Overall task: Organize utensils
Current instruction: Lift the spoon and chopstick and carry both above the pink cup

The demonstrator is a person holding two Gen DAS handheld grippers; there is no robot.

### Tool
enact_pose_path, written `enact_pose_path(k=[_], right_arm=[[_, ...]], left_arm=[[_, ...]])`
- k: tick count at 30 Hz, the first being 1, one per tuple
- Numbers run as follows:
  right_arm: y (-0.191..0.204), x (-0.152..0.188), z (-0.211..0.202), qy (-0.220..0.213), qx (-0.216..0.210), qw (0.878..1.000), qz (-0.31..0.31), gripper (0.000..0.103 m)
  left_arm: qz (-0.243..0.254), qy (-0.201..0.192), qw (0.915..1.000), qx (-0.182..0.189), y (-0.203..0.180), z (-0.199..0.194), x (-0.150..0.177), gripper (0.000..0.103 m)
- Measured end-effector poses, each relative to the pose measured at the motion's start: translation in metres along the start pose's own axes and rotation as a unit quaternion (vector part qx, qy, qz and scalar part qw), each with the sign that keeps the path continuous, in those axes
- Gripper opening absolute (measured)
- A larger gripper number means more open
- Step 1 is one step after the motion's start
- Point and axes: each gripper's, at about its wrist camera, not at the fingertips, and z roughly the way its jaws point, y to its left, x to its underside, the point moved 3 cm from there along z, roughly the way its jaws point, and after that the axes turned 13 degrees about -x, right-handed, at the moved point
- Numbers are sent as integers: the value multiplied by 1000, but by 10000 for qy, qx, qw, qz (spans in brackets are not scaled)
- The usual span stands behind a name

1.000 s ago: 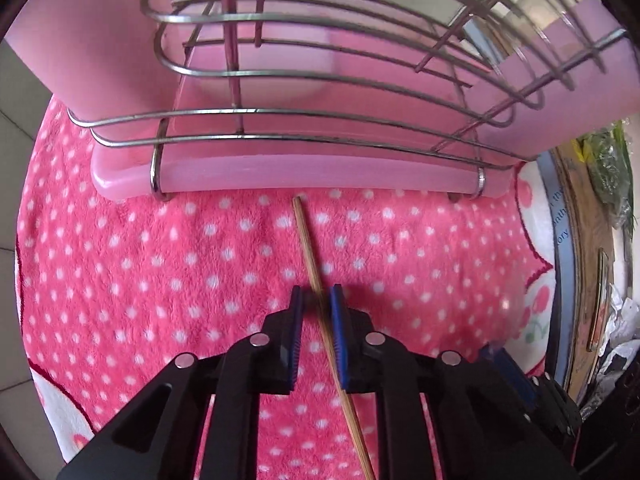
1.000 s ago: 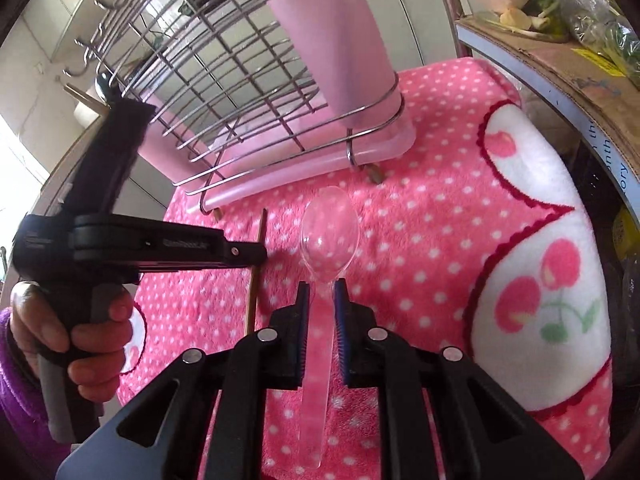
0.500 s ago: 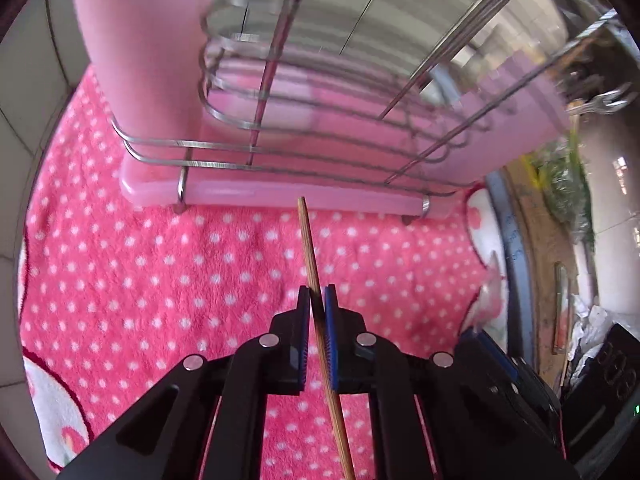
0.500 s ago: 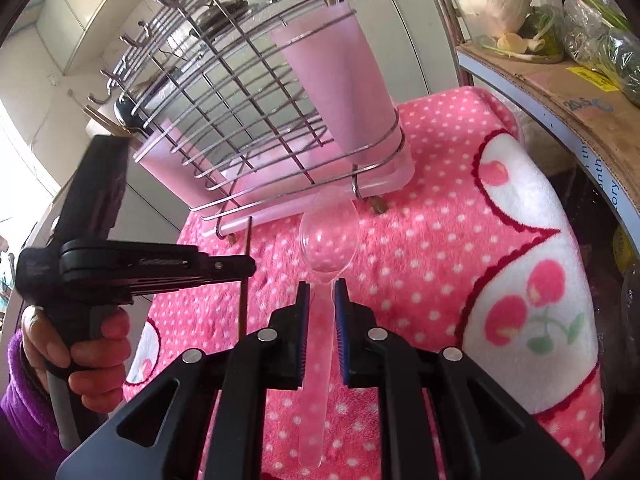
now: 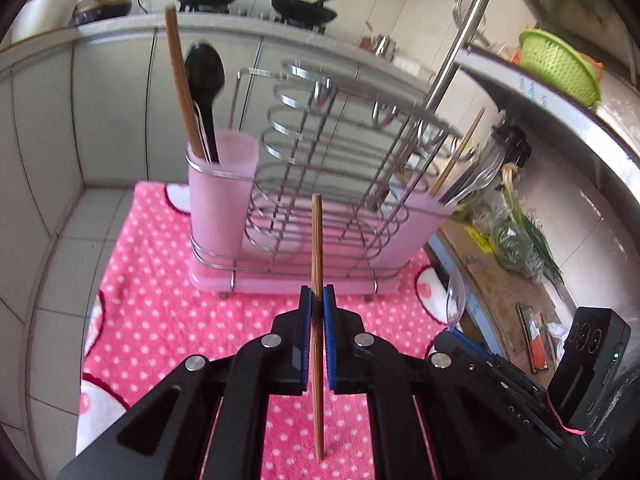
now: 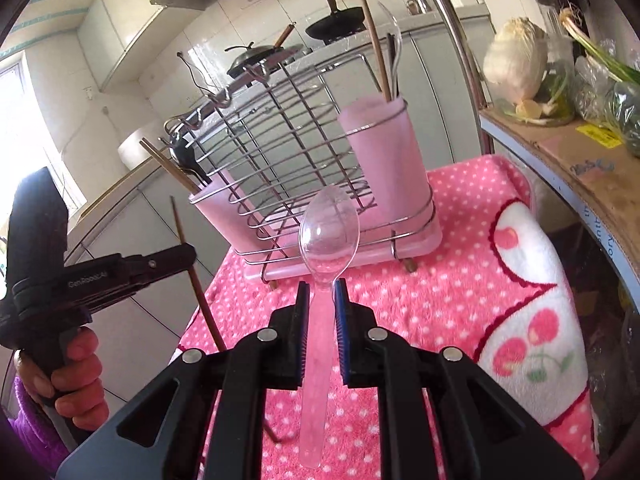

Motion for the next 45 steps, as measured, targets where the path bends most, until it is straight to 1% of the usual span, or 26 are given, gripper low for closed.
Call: enact_pose_path(k=[2, 4, 8, 16, 21, 25, 28, 32, 39, 42, 45], right_arm=[[4, -1, -1, -19, 15, 10000, -55, 13], [7, -2, -3, -63, 11, 9999, -93, 13], [14, -7, -7, -175, -32, 9996, -219, 13], [19, -27, -16, -478, -13, 9981, -398, 13], [23, -51, -29, -817, 27, 9949, -598, 13], [25, -75, -43, -1251, 12, 9894, -744, 13], [27, -90, -50, -1490, 41, 9849, -877, 13], [32, -113, -57, -1794, 87, 9777, -1090, 13], [38, -138, -57, -2147, 64, 9685, -1260, 13], [39, -144, -54, -2231, 67, 9659, -1313, 13], [39, -152, -50, -2295, 87, 9634, -1380, 13]], left_arm=[[-55, -201, 9998, -19, 3, -11, -3, 5], [-106, -317, 9994, -19, 0, -18, -8, 5], [-251, -525, 9983, 6, 6, -33, -17, 5], [-490, -901, 9947, -86, 26, -58, -34, 5], [-620, -1106, 9918, -141, 36, -69, -44, 5], [-657, -1275, 9895, -175, 40, -80, -54, 5], [-637, -1457, 9870, -219, 42, -93, -64, 5], [-609, -1768, 9820, -275, 44, -112, -82, 5], [-531, -2382, 9688, -422, 40, -144, -115, 5], [-464, -2615, 9626, -544, 37, -149, -126, 5], [-442, -2692, 9601, -610, 36, -146, -135, 5]])
